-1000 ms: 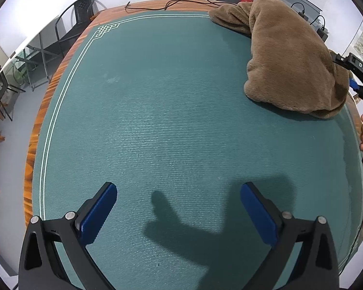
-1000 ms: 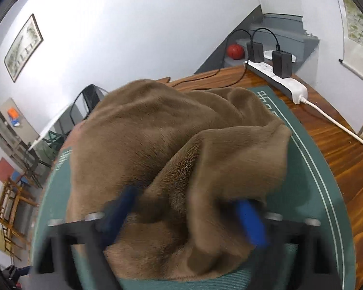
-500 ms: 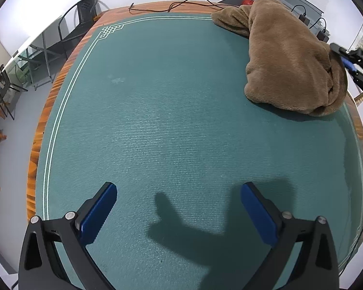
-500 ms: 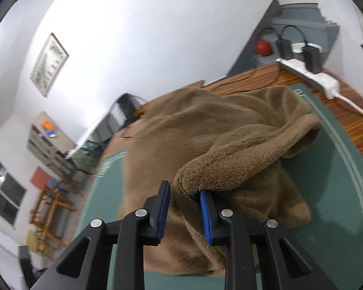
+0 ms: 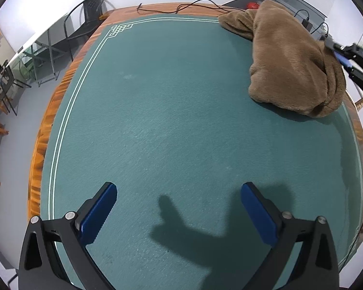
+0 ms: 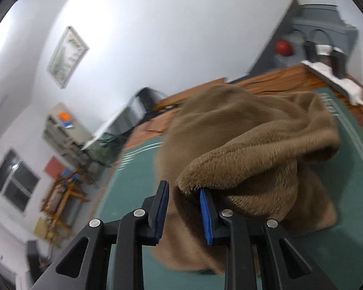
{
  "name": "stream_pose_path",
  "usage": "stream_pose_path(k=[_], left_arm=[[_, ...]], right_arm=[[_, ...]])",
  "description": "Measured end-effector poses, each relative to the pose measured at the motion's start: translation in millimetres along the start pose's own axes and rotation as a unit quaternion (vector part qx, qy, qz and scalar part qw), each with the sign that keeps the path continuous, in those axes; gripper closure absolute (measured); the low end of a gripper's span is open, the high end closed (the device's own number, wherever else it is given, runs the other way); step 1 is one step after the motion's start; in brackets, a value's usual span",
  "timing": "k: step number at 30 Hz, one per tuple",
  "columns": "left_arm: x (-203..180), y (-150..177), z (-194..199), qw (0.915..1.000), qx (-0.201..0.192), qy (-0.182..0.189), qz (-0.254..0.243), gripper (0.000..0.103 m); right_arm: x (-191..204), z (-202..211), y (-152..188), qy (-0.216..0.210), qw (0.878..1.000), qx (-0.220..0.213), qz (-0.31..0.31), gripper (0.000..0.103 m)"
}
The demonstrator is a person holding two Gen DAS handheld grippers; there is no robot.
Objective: Fold clothes
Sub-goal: 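Lift the cloth with the right gripper and spread it across the table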
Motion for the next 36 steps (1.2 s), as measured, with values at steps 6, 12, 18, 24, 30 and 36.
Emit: stream_pose_path(k=[6,12,18,24,30,36], left_arm=[[4.6,7.7,7.5,1.0000,-0.001,-0.004,0.006,0.001],[14.0,19.0,16.9,0.9997,0.000,-0.011,0.021,0.001],[15.8,25.4,27.1,0.9993,-0.001,-0.017,0.033,0.001],[3.2,29.2,42.8,0.9993,-0.012,-0.020,0.028,0.001],[-17.9,33.0,64.2,0.9989,-0.040,-0.013,0.021,0.001],[-42.9,28.7,111.4,0.9909,-0.134,0.002,0.002,0.001]], right_arm=[[-33.8,-22.9,-4.3,0.056,0.998,0.016,-0.008,0.076],[-50.0,-7.1,-13.8,0.102,0.995,-0.005,-0.007,0.039],[-90.7,-5.3,-7.6,0.047,0.994,0.024,-0.095,0.026],[-43.8,0.1,3.4,-0.272,0.944,0.083,-0.169,0.025],[42.7,61.0,-33.7,-0.380,0.918,0.052,-0.103,0.025],[135.0,136.0,-59.4,-0.380,0.925,0.029,0.015,0.019]])
Point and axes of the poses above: each gripper's, at about its wrist camera, not at the fingertips, and z roughly against the way its jaws point, x to its left, y to its underside, the point moved 3 cm from there along -z, roughly the way its jaws point, and after that the axes turned 8 degrees about -x, right-handed, at the moved point
